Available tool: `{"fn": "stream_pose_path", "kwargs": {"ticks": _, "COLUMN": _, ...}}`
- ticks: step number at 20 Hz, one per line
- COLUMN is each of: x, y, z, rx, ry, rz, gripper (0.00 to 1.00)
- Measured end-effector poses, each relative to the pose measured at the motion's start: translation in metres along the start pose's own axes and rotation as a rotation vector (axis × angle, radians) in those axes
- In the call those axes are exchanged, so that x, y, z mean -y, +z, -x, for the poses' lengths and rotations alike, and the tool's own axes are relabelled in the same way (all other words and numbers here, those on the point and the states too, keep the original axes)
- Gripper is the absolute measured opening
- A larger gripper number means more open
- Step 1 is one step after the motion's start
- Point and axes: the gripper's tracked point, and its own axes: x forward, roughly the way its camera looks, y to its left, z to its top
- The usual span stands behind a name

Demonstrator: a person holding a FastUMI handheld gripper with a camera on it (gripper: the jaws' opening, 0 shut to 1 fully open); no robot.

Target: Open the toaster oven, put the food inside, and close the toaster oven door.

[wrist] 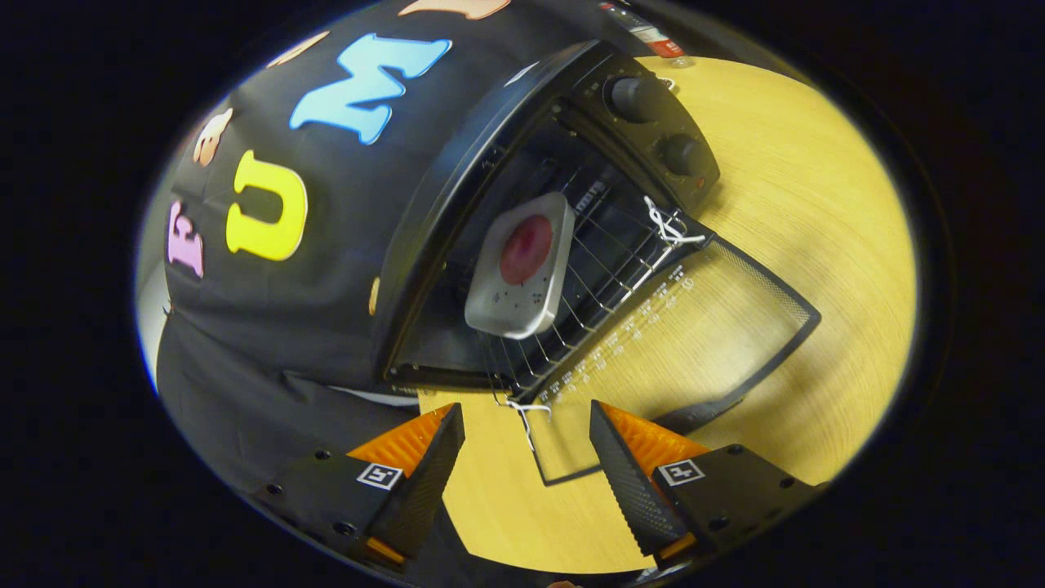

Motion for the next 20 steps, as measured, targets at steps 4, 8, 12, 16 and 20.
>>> {"fn": "stream_pose_path", "kwargs": {"ticks": 4, "x": 0.024, "y": -0.021, "z": 0.02, "rx": -0.039, "ry": -0.081, "rz": 0.198, "gripper": 0.98}}
{"fn": "stream_pose_path", "kwargs": {"ticks": 8, "x": 0.051, "y": -0.028, "z": 0.033, "rx": -0.04, "ry": -0.186, "rz": 0.433, "gripper": 0.98}}
{"fn": "stream_pose_path", "kwargs": {"ticks": 12, "x": 0.08, "y": -0.036, "z": 0.037, "rx": -0.069, "ry": -0.303, "rz": 0.637, "gripper": 0.98}}
{"fn": "stream_pose_path", "kwargs": {"ticks": 16, "x": 0.1, "y": -0.038, "z": 0.031, "rx": -0.081, "ry": -0.407, "rz": 0.732, "gripper": 0.98}}
{"fn": "stream_pose_path", "kwargs": {"ticks": 20, "x": 0.116, "y": -0.035, "z": 0.024, "rx": -0.087, "ry": -0.49, "rz": 0.795, "gripper": 0.98}}
